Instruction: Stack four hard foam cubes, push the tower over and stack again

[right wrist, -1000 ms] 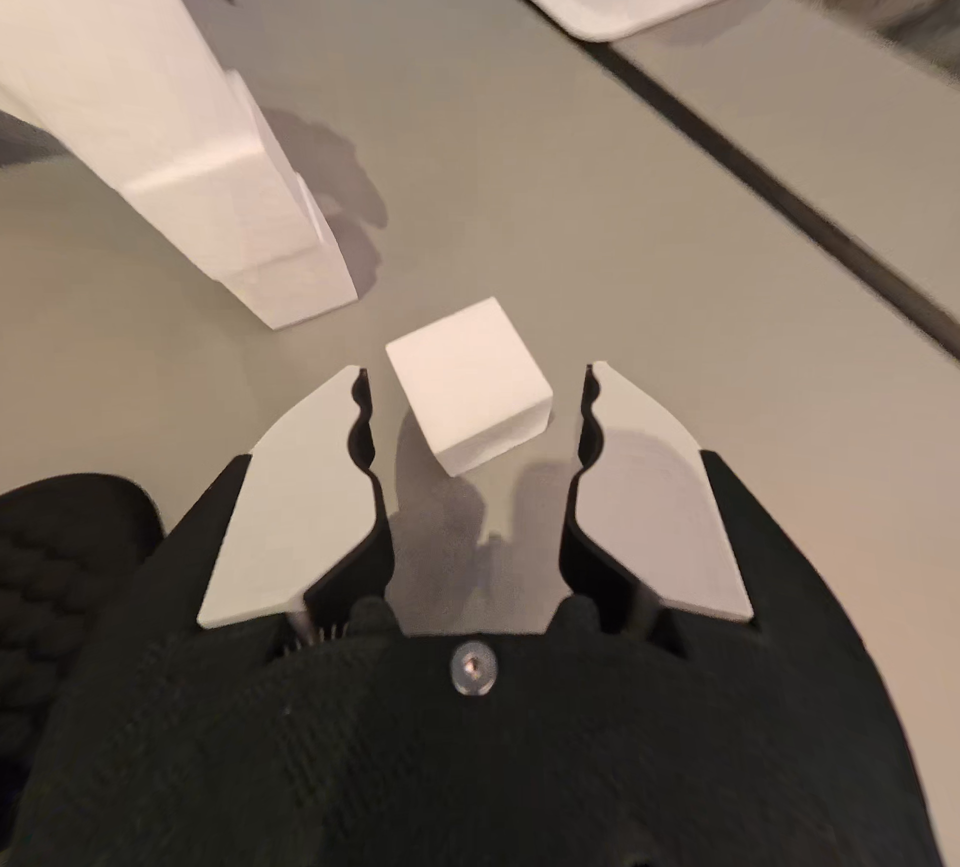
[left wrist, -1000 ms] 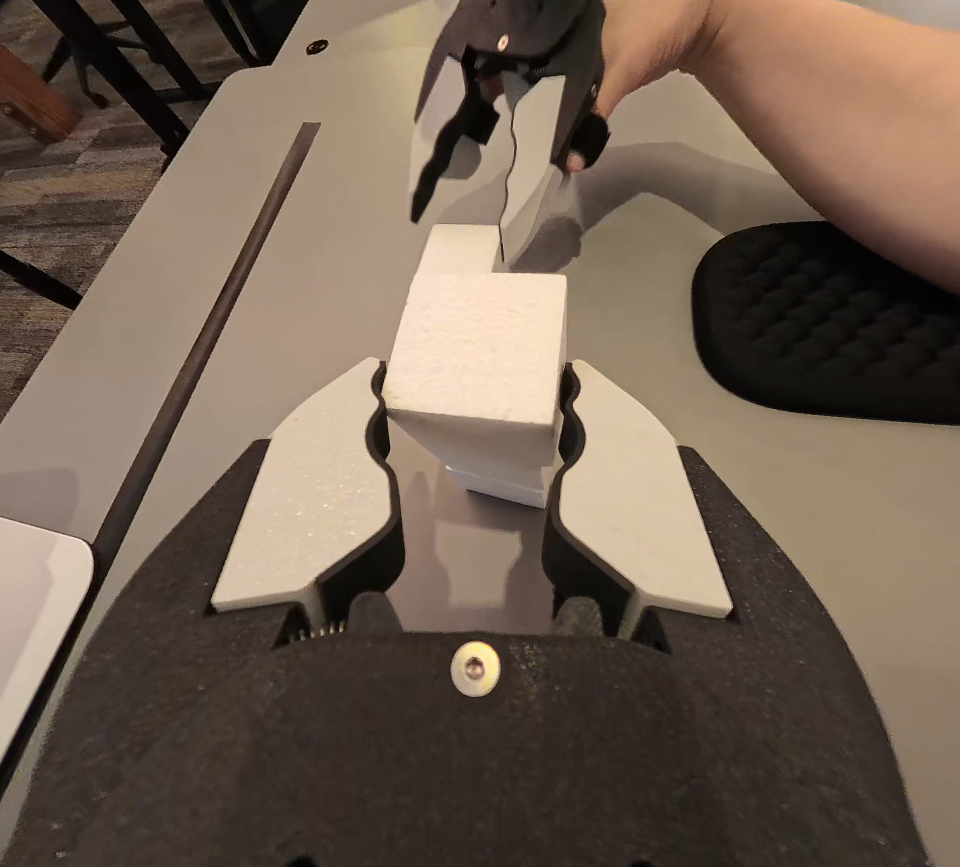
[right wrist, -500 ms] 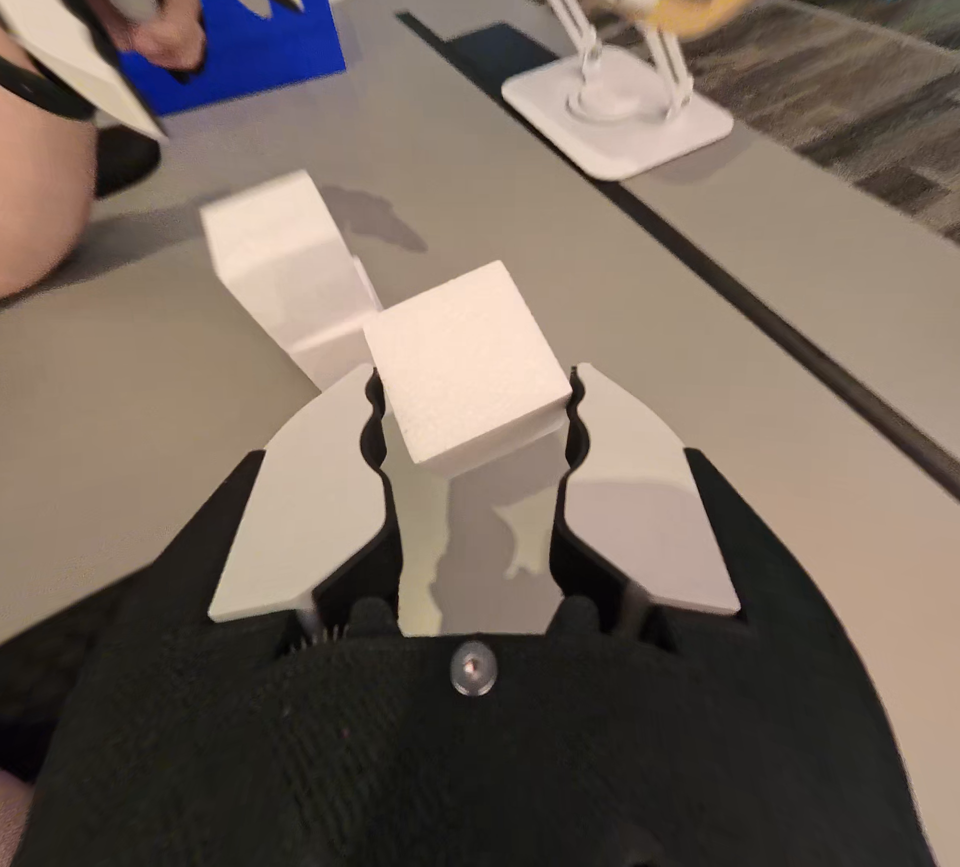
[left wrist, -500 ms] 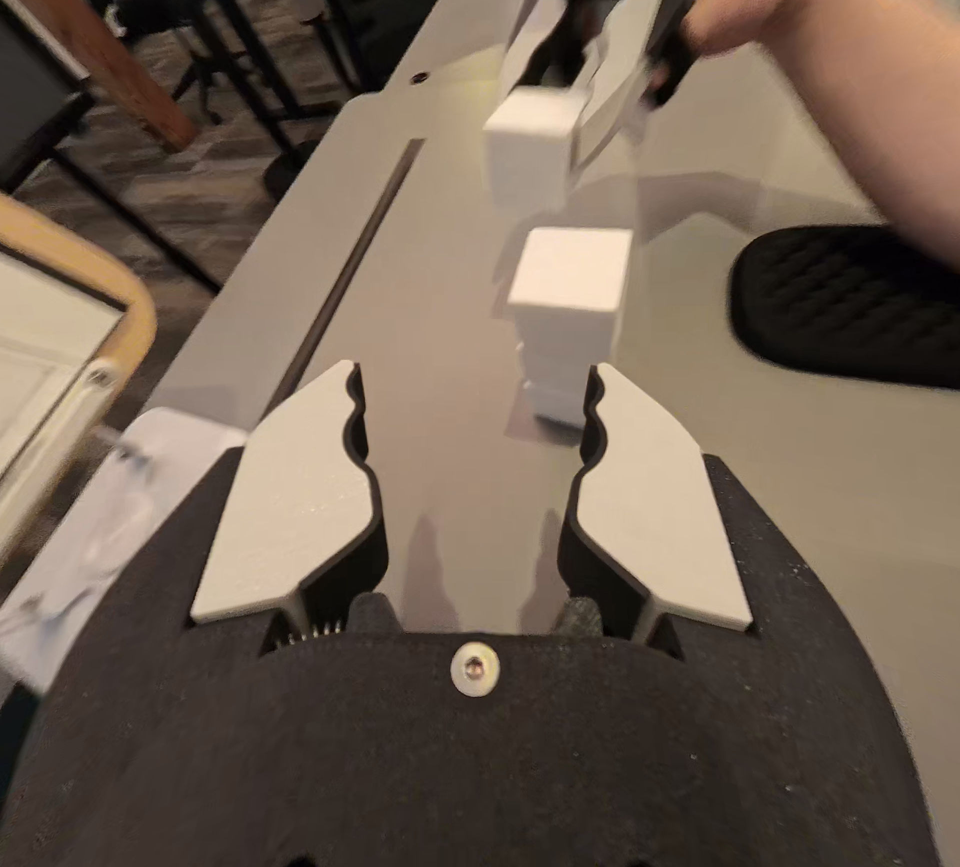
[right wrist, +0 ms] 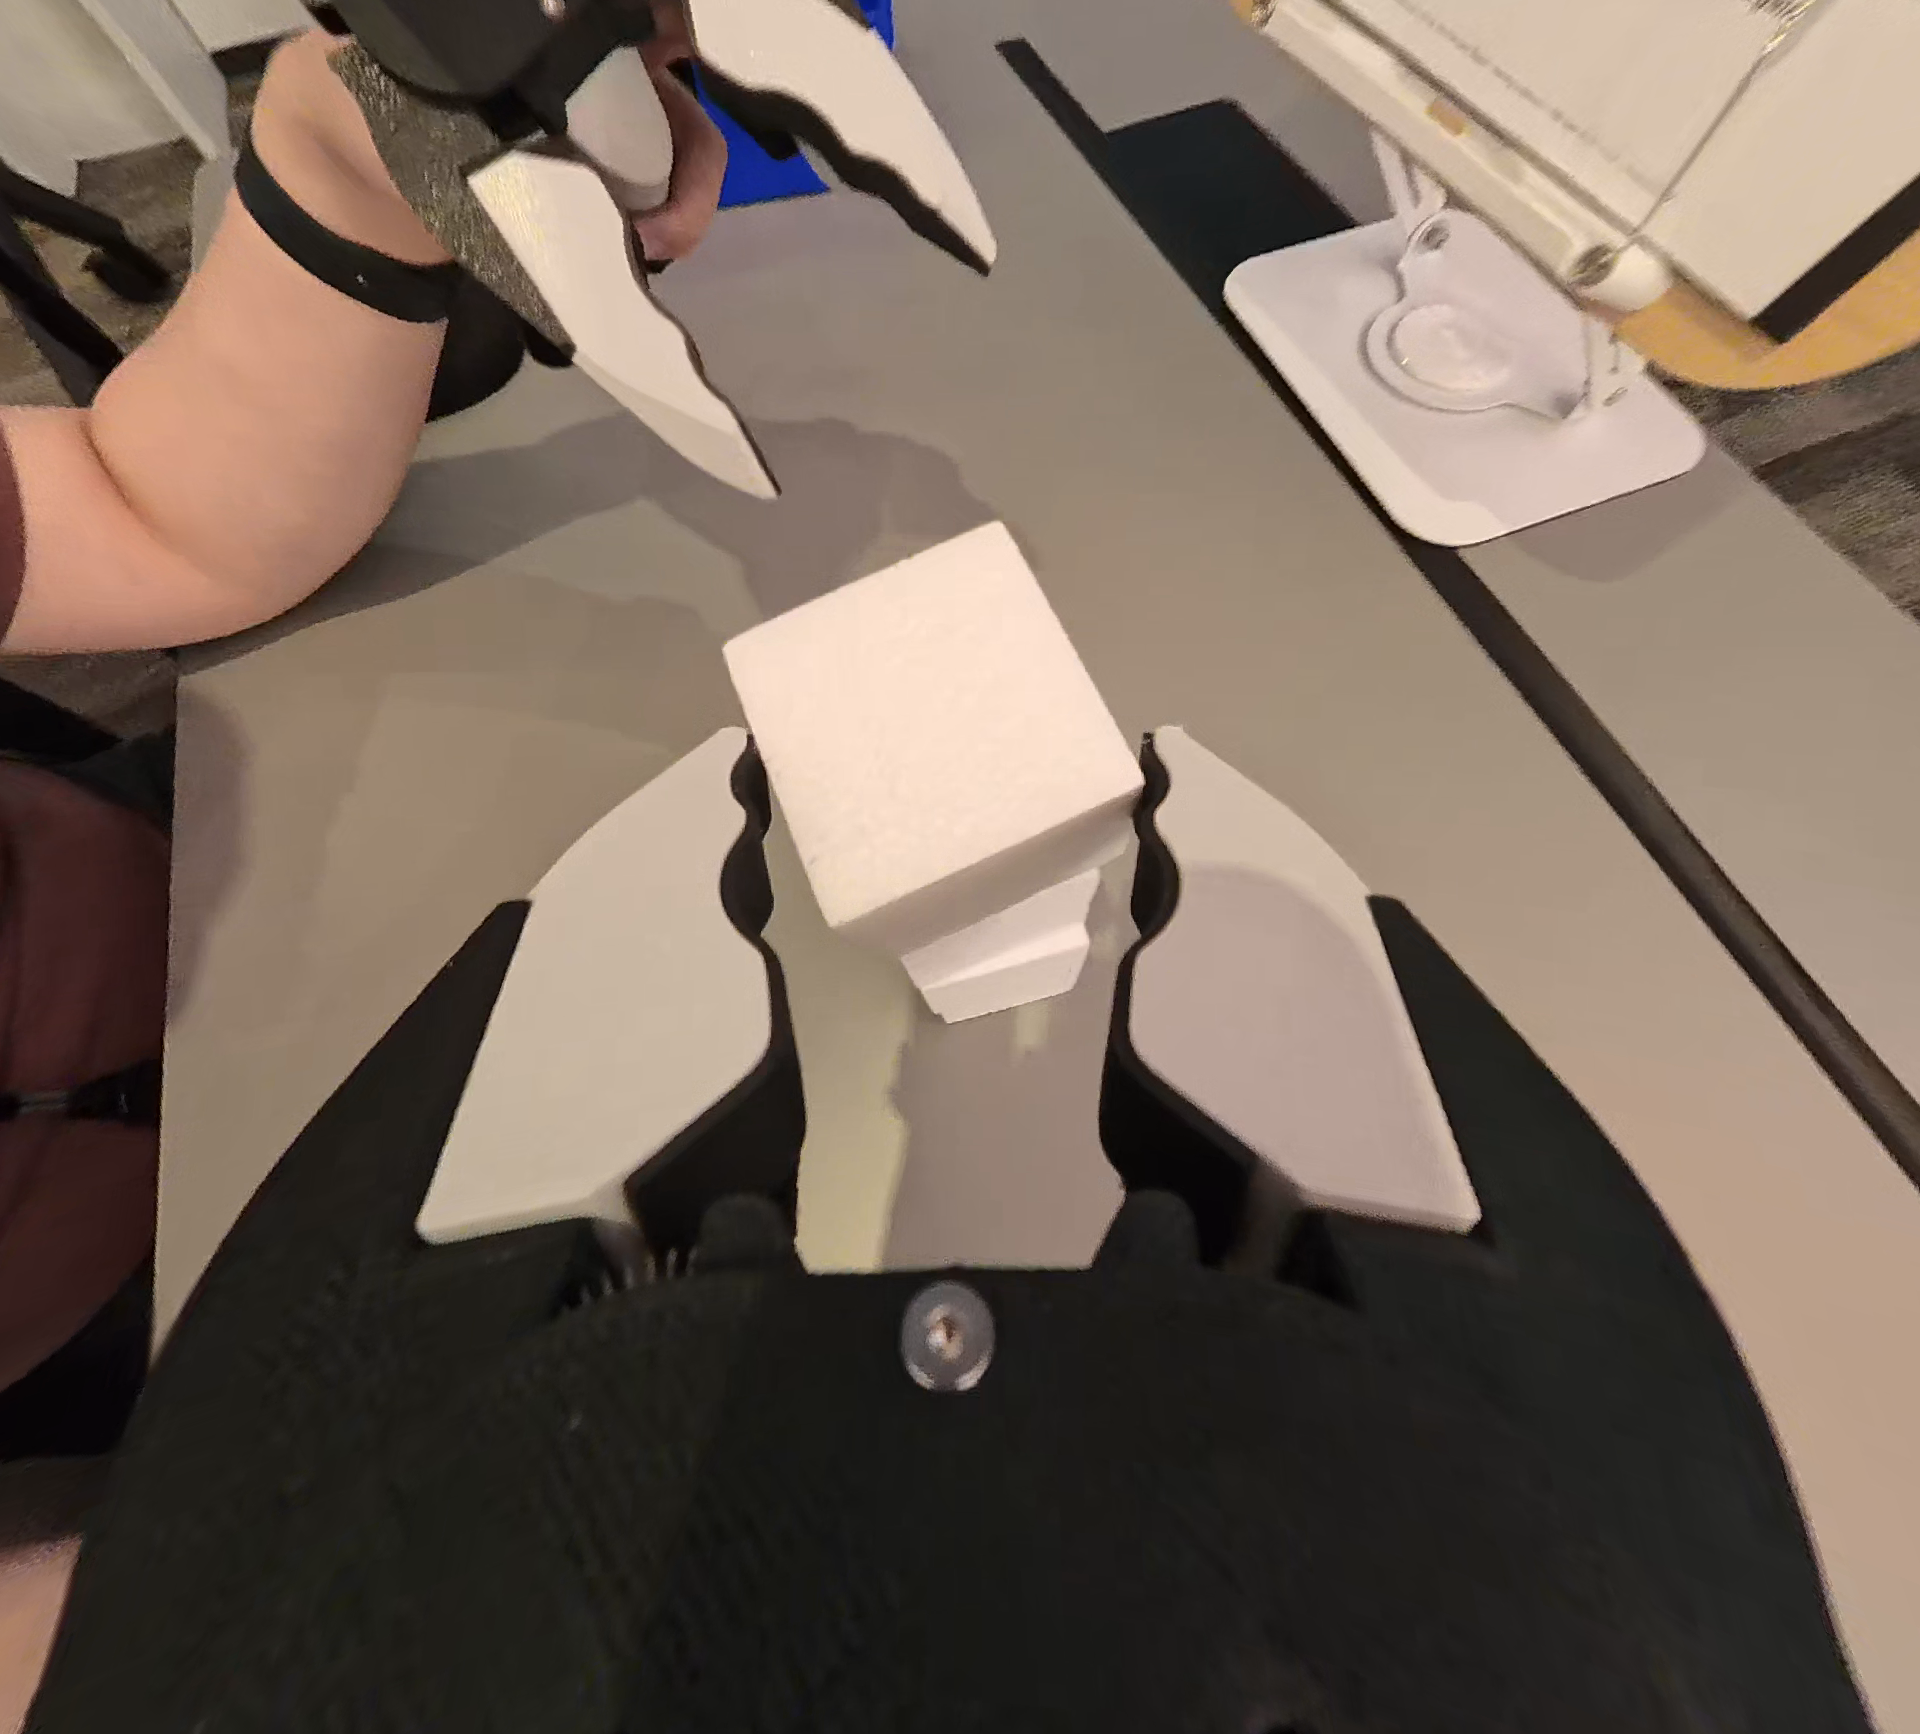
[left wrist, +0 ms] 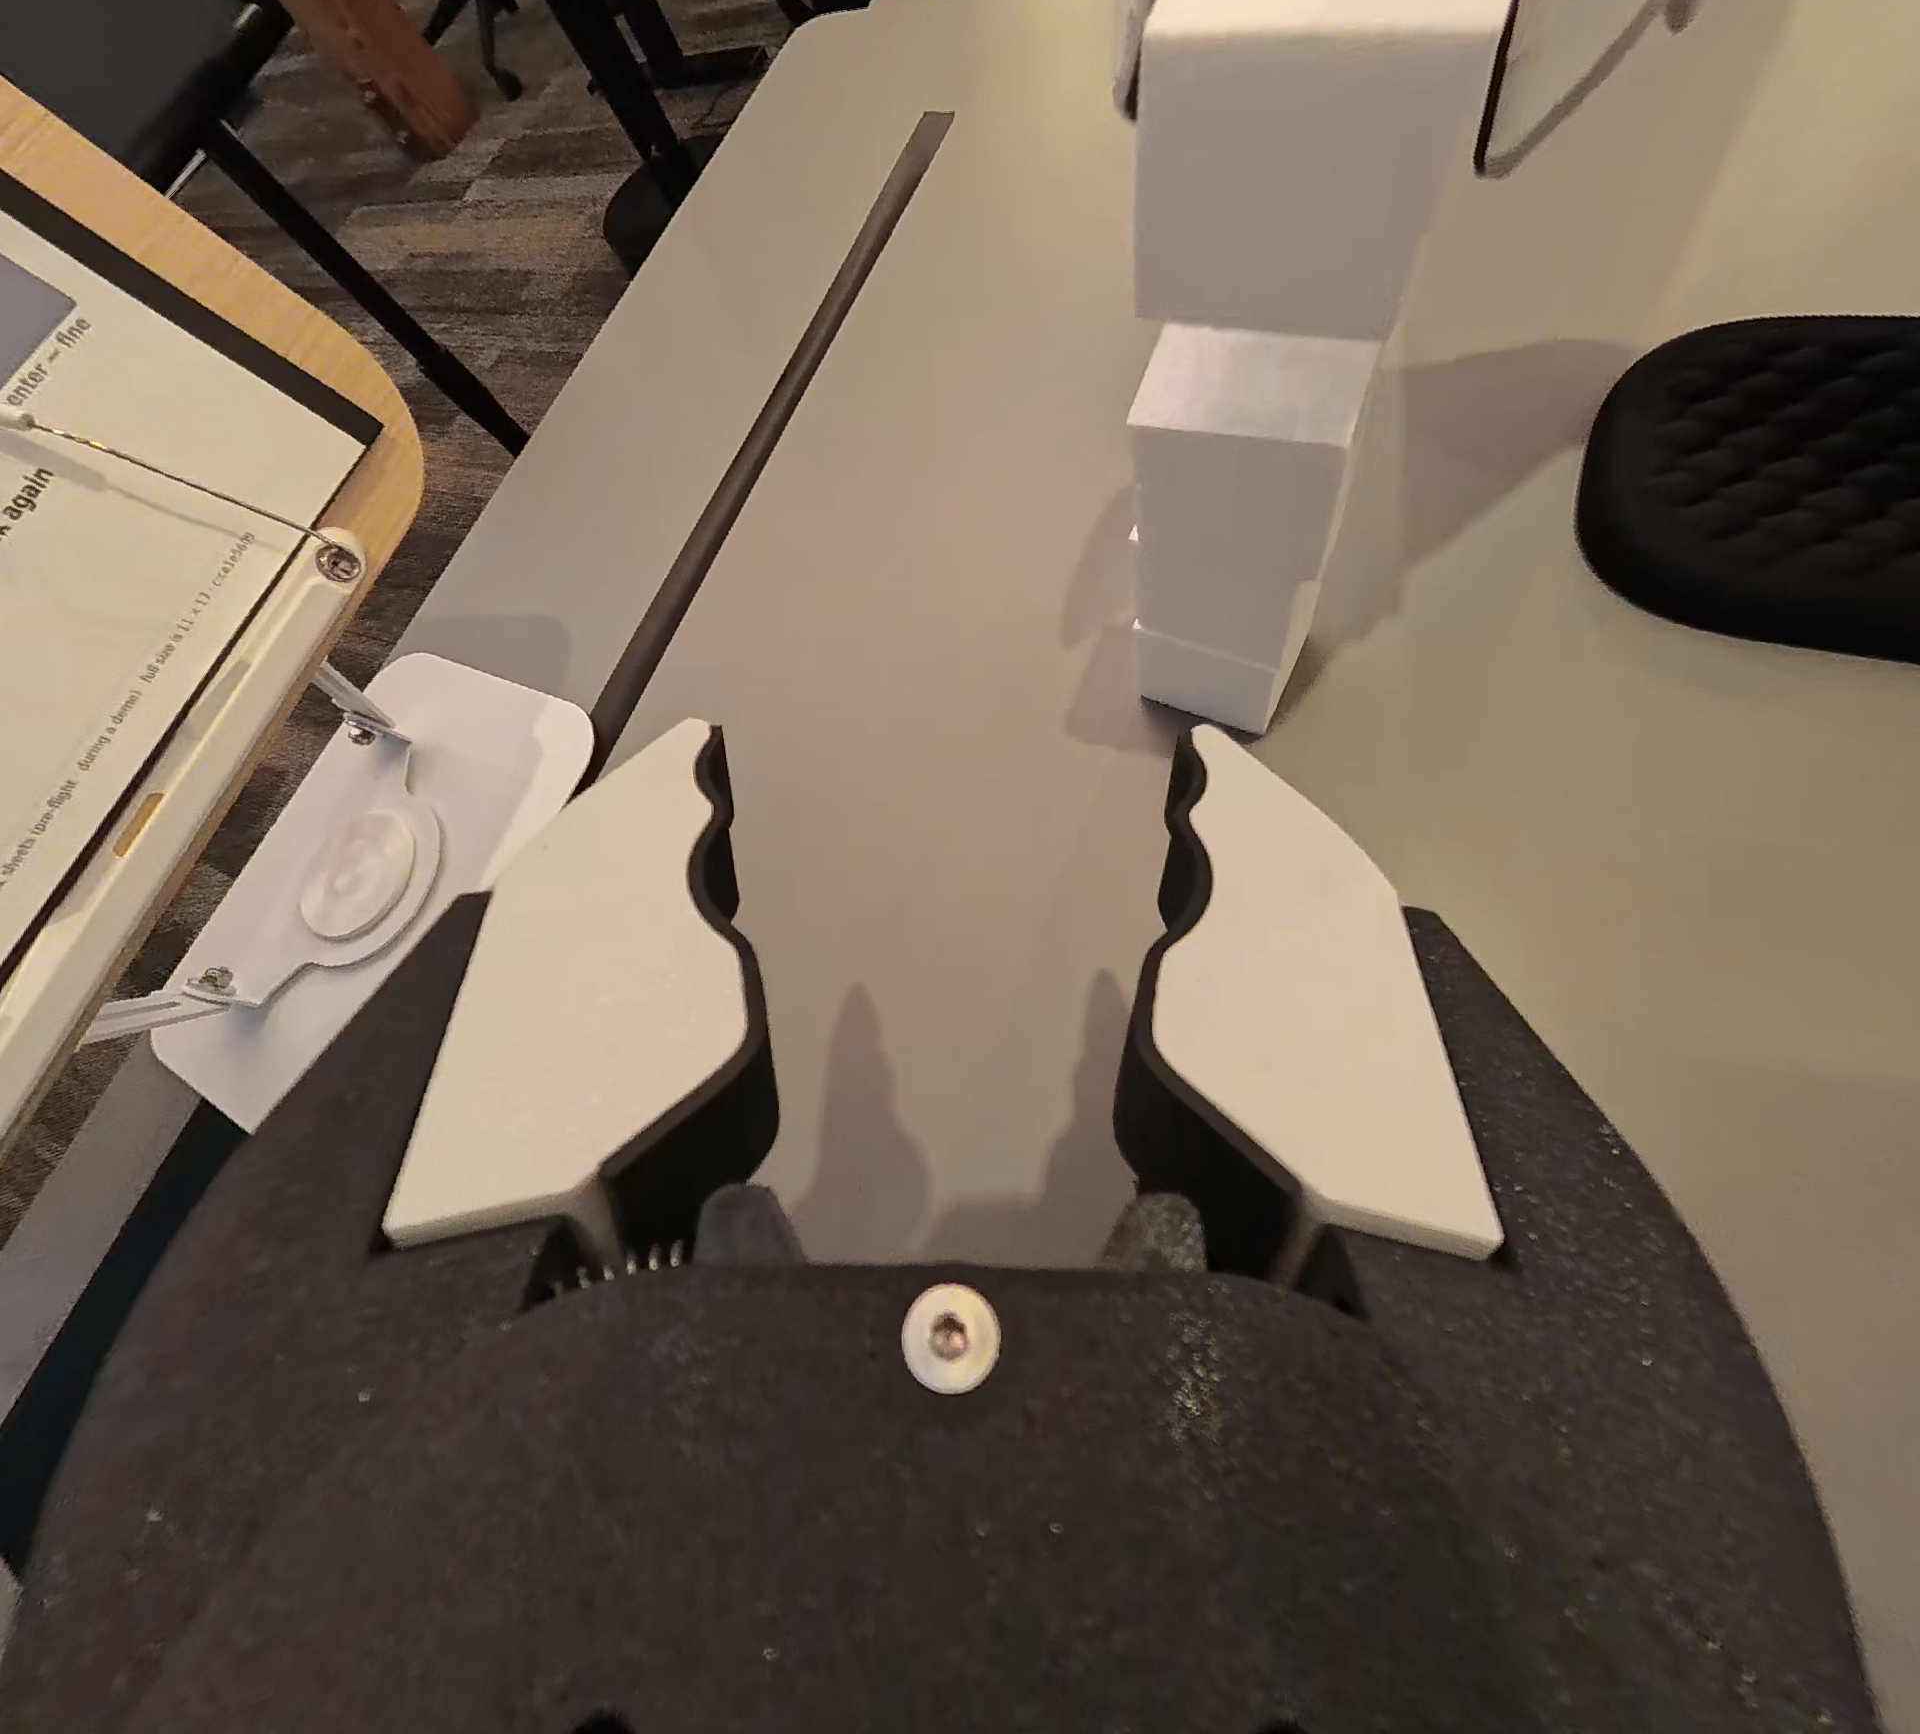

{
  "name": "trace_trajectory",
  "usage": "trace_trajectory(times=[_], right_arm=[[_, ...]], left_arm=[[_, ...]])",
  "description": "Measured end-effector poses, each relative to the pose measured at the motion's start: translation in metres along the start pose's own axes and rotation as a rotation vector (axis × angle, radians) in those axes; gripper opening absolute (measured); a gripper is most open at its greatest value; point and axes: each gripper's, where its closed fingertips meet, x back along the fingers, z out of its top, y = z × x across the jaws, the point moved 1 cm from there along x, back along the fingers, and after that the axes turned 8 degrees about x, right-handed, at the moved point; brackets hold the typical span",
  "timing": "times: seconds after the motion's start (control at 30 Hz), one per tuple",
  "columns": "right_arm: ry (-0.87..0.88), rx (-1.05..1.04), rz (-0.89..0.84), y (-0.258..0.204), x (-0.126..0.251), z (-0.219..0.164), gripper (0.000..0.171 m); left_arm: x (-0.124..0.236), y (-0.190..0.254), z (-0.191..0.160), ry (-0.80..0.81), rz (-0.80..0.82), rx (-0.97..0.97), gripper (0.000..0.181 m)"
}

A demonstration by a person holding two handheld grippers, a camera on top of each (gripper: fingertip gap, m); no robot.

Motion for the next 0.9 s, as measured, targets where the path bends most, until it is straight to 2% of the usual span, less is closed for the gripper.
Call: trace_trajectory(times=[0.27,0.33,0.43,0.53,0.57,0.63,0.7,0.9], right_arm=[[-0.088,-0.006,0.022,0.001,-0.017,-0.015,0.069],[-0.086,0.002,0.017,0.001,-0.017,-0.014,0.076],[-0.082,0.069,-0.001,-0.001,-0.004,-0.015,0.085],[-0.071,0.1,-0.014,-0.002,0.022,-0.031,0.085],[-0.099,0.085,-0.01,-0.001,0.029,-0.045,0.077],[-0.176,0.049,0.009,0.005,0.037,-0.078,0.048],[-0.215,-0.013,0.078,0.009,0.036,-0.108,0.001],[-0.25,-0.175,0.191,0.02,0.008,-0.151,0.001]], left_arm=[[0.005,-0.002,0.001,0.023,-0.016,0.029,0.08],[0.008,-0.003,0.002,0.034,-0.021,0.04,0.08],[0.014,-0.007,0.004,0.05,-0.011,0.048,0.079],[0.021,-0.017,0.003,0.062,0.041,0.048,0.077],[0.023,-0.023,0.002,0.062,0.072,0.047,0.076],[0.025,-0.036,-0.002,0.056,0.142,0.055,0.075],[0.024,-0.044,-0.007,0.04,0.176,0.075,0.074],[0.026,-0.045,-0.01,0.031,0.168,0.097,0.071]])
